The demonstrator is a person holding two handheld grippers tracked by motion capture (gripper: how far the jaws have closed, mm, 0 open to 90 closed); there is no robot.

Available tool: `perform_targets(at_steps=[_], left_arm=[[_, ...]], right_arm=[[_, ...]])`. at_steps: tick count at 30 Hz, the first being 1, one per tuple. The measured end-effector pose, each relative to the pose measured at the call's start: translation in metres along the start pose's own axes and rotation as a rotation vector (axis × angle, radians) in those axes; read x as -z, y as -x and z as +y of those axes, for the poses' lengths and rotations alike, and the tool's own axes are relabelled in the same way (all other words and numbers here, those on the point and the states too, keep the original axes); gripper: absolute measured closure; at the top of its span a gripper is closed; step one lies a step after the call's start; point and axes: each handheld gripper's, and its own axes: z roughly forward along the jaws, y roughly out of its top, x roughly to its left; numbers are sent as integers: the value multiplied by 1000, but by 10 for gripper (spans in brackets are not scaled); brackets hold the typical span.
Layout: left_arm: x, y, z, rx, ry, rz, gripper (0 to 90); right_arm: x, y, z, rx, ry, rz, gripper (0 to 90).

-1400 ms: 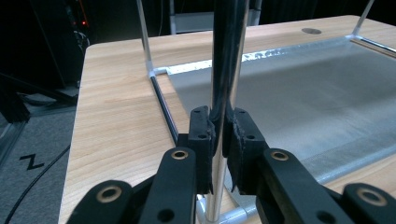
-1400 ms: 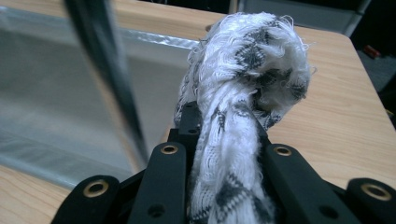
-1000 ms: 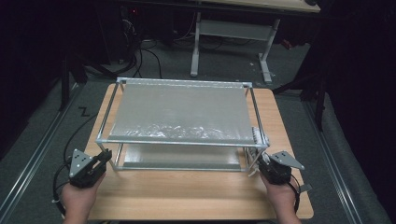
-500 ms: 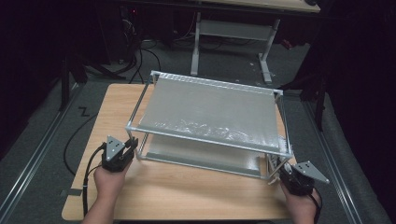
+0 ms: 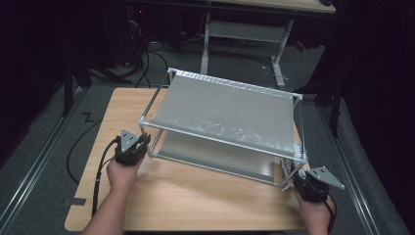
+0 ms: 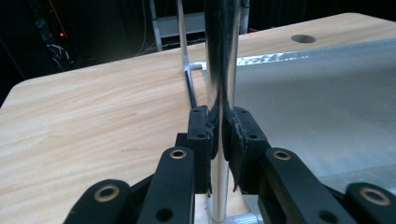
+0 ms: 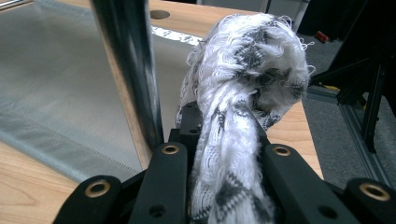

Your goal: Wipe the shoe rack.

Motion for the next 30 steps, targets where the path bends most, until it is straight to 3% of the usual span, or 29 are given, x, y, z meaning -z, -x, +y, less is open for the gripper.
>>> perform_targets(at_steps=[3, 5, 9, 11, 13, 16, 23, 30], left_arm=[[-3, -1, 0, -5, -35, 17, 767], [0, 2, -4, -25, -43, 40, 677], [15, 0, -15, 10, -34, 55, 594], [21, 0, -19, 9, -49, 52, 562], [27, 2, -23, 23, -51, 24, 543], [35, 10, -27, 1, -67, -10, 522], [55, 33, -36, 3, -69, -89, 499], [61, 49, -43, 29, -53, -158, 464]], right_arm=[[-1, -2, 1, 8, 1, 3, 773], [-1, -4, 1, 8, 1, 6, 773], [-1, -4, 1, 1, -1, 7, 772], [-1, -4, 1, -4, -2, 7, 773], [-2, -5, 2, 4, 1, 11, 772], [-2, -8, 2, 6, 2, 17, 772], [-2, -14, 3, 18, 1, 29, 772], [-4, -22, 4, 28, -6, 44, 773]])
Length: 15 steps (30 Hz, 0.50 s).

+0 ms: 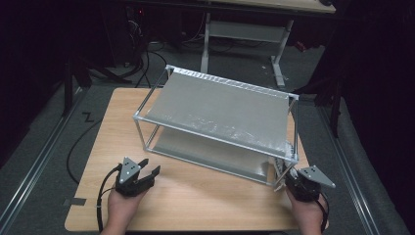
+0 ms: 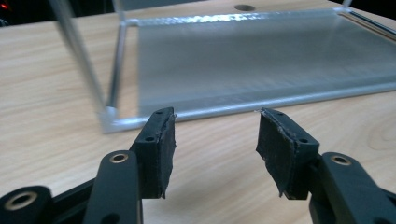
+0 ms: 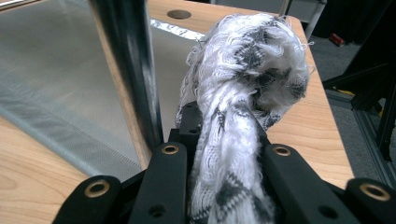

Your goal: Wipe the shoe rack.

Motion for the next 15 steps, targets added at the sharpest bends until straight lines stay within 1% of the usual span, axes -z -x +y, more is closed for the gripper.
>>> perform_targets(at_steps=[3, 5, 6, 8, 10, 11, 12, 15], left_arm=[[2, 2, 0, 6, 2, -9, 462], [2, 2, -1, 15, 6, -24, 462], [3, 2, -1, 19, 7, -20, 462], [3, 2, -1, 27, 13, -29, 463], [3, 3, -1, 19, 17, -29, 463], [3, 3, -1, 15, 16, -29, 462], [3, 4, -1, 11, 15, -23, 462], [2, 7, 0, 4, 14, -33, 460]], right_arm=[[-1, -6, 1, 4, 1, 8, 772], [-2, -11, 3, 9, 2, 19, 772], [-2, -15, 3, 15, 2, 28, 772], [-3, -22, 4, 23, 2, 45, 773], [-3, -32, 4, 36, 2, 73, 772], [-3, -40, 4, 51, 1, 91, 772], [-3, -44, 4, 53, 0, 105, 772], [1, -64, 4, 85, 4, 156, 772]])
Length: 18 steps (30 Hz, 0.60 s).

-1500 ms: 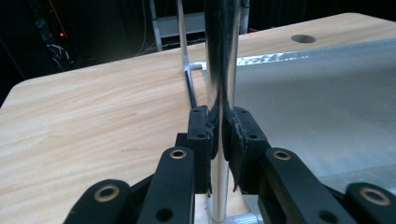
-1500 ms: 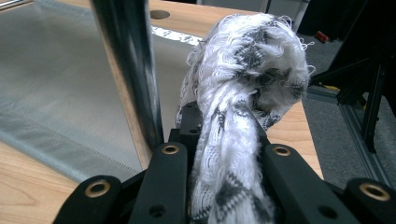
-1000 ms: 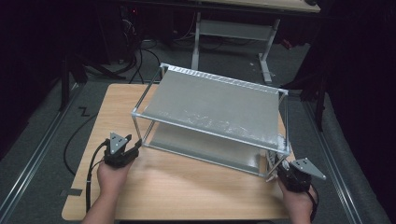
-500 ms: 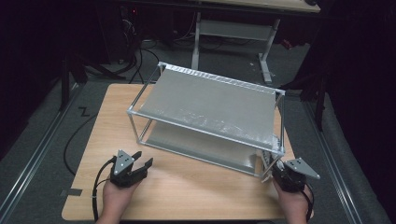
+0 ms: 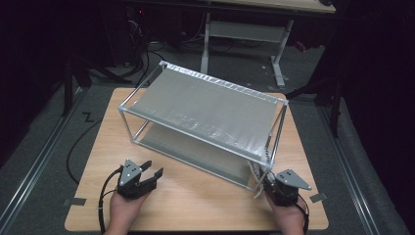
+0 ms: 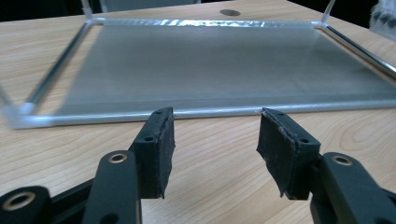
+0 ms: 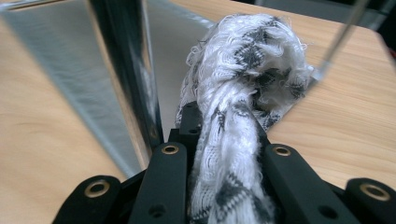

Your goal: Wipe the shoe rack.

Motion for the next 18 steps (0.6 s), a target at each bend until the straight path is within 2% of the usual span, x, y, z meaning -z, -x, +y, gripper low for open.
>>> perform_targets(at_steps=[3, 5, 8, 10, 14, 16, 18], left_arm=[[-2, 3, 0, -6, 2, -19, 456], [-2, 5, 1, -9, 4, -28, 452], [-3, 10, 2, -18, 9, -48, 448], [-3, 13, 3, -22, 13, -59, 444], [-6, 24, 4, -37, 12, -88, 441], [-7, 29, 6, -52, 13, -105, 441], [-8, 34, 8, -63, 17, -119, 441]], right_arm=[[1, -19, 1, 17, 2, 61, 772], [3, -27, 1, 20, 5, 91, 771], [7, -30, 1, 17, 12, 107, 771], [11, -26, 0, 16, 14, 88, 771], [24, -5, -9, 18, 9, 17, 771], [31, 4, -14, 5, 0, -4, 771], [37, 12, -20, 18, -9, -40, 771]])
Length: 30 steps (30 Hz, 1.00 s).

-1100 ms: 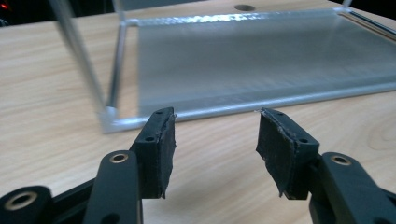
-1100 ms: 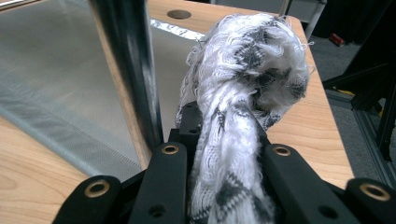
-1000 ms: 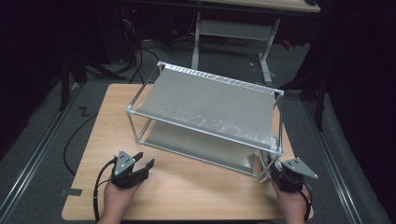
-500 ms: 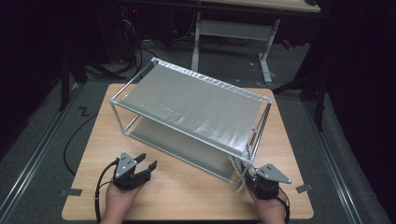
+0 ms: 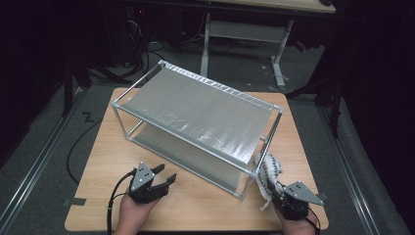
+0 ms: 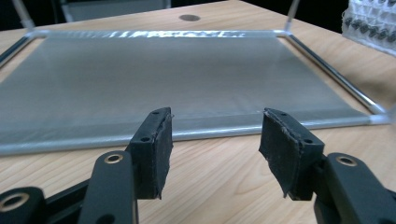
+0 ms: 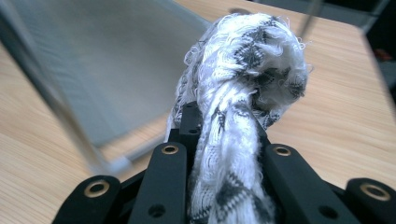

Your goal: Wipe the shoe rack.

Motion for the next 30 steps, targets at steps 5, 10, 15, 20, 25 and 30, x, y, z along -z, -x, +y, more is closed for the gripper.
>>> perform_targets(at_steps=[5, 10, 15, 20, 25, 30], left_arm=[[-7, 16, 4, -24, 6, -54, 442], [-21, 37, 7, -51, 7, -122, 442], [-35, 61, 15, -84, 5, -190, 443], [-45, 83, 23, -82, 18, -246, 452], [-56, 104, 28, -86, 29, -298, 444], [-62, 124, 36, -103, 52, -342, 428]], right_arm=[[2, 16, -10, -47, -25, -36, 770], [1, 22, -17, -58, -50, -53, 770], [3, 28, -22, -71, -64, -66, 770], [3, 30, -24, -82, -72, -70, 769], [2, 33, -24, -87, -70, -70, 769], [1, 38, -25, -100, -72, -75, 769]])
